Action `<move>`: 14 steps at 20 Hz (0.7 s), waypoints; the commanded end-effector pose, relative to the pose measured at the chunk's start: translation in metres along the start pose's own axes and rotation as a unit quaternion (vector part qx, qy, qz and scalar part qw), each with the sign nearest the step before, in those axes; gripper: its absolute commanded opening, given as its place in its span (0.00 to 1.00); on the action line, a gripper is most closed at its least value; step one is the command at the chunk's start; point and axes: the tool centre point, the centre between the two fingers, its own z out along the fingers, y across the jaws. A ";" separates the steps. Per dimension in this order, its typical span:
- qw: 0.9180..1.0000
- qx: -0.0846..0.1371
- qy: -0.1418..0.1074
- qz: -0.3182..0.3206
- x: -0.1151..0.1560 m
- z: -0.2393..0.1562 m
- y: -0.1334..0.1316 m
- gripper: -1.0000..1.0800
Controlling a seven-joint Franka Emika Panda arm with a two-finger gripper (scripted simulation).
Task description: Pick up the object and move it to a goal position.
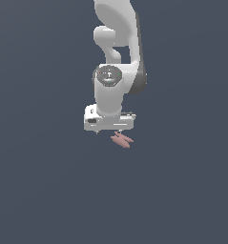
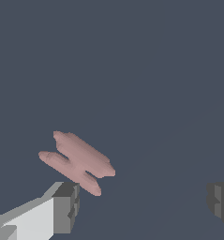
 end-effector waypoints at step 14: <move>1.000 0.017 0.010 0.008 0.006 -0.004 -0.014 0.96</move>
